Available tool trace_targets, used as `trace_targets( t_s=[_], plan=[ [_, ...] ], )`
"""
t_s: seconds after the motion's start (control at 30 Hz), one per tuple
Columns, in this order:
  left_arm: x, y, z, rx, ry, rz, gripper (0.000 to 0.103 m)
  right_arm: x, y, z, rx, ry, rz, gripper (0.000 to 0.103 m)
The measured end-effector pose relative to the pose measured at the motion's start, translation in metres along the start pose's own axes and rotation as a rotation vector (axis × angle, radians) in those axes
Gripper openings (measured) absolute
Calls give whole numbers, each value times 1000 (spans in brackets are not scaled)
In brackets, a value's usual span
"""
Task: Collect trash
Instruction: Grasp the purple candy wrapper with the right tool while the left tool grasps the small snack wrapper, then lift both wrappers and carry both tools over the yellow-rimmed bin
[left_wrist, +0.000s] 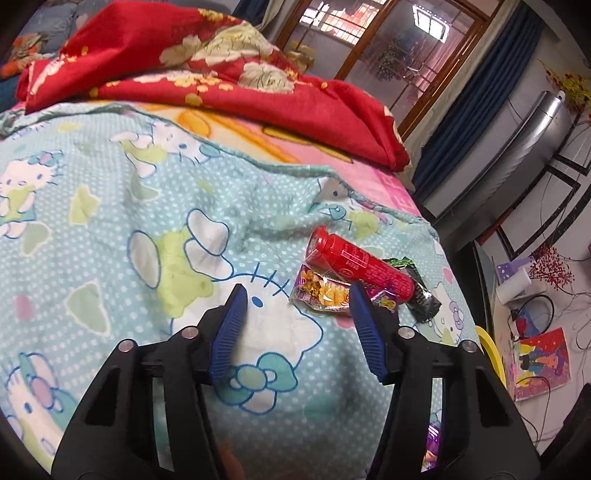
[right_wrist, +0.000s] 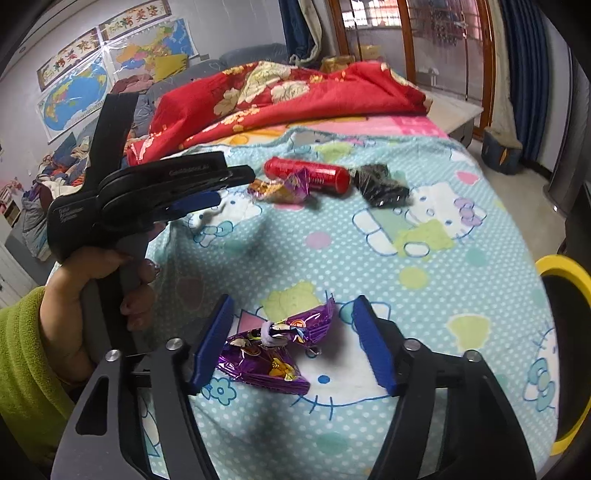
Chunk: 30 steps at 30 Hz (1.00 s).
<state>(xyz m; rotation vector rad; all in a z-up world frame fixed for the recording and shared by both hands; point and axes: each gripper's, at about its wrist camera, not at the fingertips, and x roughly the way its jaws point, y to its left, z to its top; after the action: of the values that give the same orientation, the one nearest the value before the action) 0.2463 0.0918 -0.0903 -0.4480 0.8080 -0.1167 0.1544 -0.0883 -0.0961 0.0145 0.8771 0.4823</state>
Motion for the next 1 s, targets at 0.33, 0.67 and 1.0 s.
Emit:
trace_targets(
  t_s=[0.33,0.67,1.0],
  plan=[
    [17,3,6,-39,30,-32,35,10,0,-11,14,39,42,40],
    [22,-5,4,-16,51,-36,19,8,6,-13,-20,40,56,31],
    [11,-11,-3,7,51,-67,9,3,9,-15,-43,35,60,27]
  ],
)
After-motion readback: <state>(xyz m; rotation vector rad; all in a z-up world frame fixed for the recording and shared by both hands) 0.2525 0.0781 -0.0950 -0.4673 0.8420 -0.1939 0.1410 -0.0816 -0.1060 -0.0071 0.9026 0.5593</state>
